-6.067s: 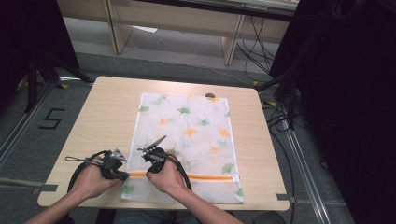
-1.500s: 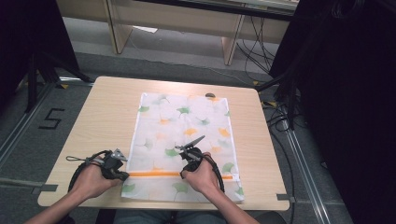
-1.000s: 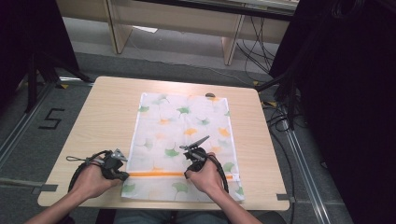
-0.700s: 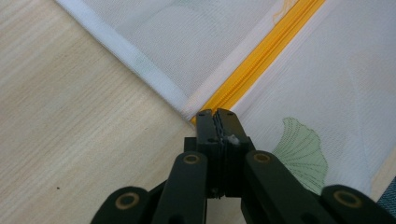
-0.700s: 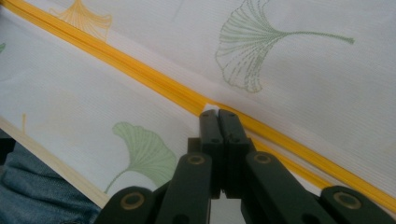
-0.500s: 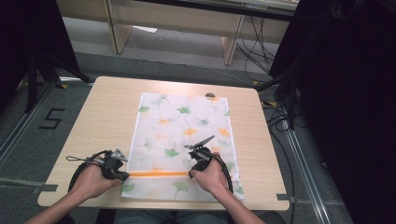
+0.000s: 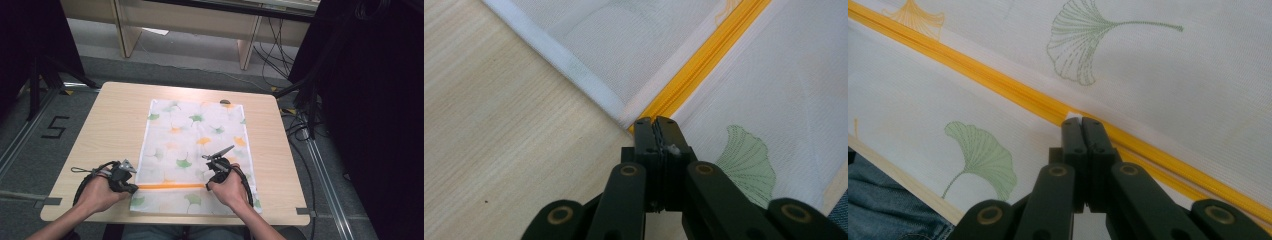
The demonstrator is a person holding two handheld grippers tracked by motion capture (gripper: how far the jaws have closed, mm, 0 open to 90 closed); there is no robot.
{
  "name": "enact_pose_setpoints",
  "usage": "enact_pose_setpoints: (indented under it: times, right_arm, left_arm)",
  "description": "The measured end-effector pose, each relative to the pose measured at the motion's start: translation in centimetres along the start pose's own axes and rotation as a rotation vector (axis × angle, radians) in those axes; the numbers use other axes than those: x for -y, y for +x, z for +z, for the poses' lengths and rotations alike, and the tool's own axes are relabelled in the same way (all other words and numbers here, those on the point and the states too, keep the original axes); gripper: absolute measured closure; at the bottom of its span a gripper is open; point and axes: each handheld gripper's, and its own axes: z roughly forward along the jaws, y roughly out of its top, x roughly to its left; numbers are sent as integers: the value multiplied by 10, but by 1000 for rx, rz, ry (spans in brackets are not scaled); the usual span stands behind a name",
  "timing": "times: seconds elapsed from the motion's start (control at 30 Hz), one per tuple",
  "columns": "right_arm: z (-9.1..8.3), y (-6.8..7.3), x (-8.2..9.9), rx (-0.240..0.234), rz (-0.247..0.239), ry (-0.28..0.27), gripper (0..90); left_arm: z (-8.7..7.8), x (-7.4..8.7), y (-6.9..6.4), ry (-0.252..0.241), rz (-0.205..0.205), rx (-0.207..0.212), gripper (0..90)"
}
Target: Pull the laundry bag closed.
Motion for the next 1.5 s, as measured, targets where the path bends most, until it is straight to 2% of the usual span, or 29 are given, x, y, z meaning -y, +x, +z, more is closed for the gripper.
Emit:
enact_pose_setpoints:
  times: [0.03, 0.07, 0.13, 0.2, 0.23, 0.33, 0.37, 0.43, 0.5, 0.53, 0.57, 0.6, 0.63, 0.67, 0.7, 0.73, 0.83, 0.97, 1.27, 1.3, 1.5]
  right_arm:
    - [0, -1, 0, -2, 7, 4, 900]
    - [-2, -1, 2, 5, 39, 19, 900]
    - [-3, -1, 2, 4, 56, 24, 900]
    - [-5, -5, 3, 6, 34, 39, 900]
    - [-5, -5, 3, 6, 55, 34, 900]
    - [-5, -6, 4, 1, 50, 35, 900]
    - [-5, -6, 4, 4, 49, 37, 900]
    - [-5, -7, 4, 1, 48, 39, 900]
    - [-5, -6, 4, 3, 61, 45, 900]
    - [-5, -7, 4, 5, 51, 39, 900]
    - [-4, -11, 4, 7, 10, 7, 900]
    - [-7, -9, 4, 10, 72, 41, 900]
    - [-7, -9, 4, 10, 72, 41, 900]
    - [-5, -13, 5, 8, 35, 9, 900]
    - [-7, -11, 6, 5, 70, 31, 900]
    - [-7, -12, 7, 14, 80, 8, 900]
    - [-9, -16, 7, 16, 76, 36, 900]
    - [-10, -18, 9, 14, 88, 31, 900]
    - [-12, -26, 12, 12, 88, 21, 900]
    - [-11, -28, 12, 7, 48, -2, 900]
    - [-12, -30, 14, 19, 54, 1, 900]
  left_arm:
    - [0, 0, 0, -1, -1, 0, 886]
    - [0, 0, 0, 0, 0, -1, 886]
    - [1, 0, 0, -3, -3, 3, 886]
    - [1, 0, 0, -4, -4, 3, 886]
    - [1, 0, 0, -4, -4, 3, 886]
    - [1, 0, 0, -4, -4, 3, 886]
    - [2, 0, -2, -20, -22, 0, 886]
    - [2, 0, -2, -22, -30, 0, 886]
    - [2, 0, -2, -22, -29, -1, 886]
    - [2, 0, -2, -21, -28, -3, 886]
    - [2, 0, -2, -22, -28, -3, 886]
    - [1, 0, -2, -20, -22, -5, 886]
    - [1, 0, -2, -20, -23, -4, 886]
    - [1, 0, -1, -8, -9, 4, 886]
    - [1, 0, -1, -15, -15, 2, 886]
    - [2, 0, -2, -22, -24, 2, 886]
    - [2, 0, -2, -23, -26, -1, 886]
    - [2, 0, -2, -19, -21, 0, 886]
    - [2, 0, -2, -21, -29, 1, 886]
    - [2, 0, -2, -21, -28, 1, 886]
    - [2, 0, -2, -21, -28, 1, 886]
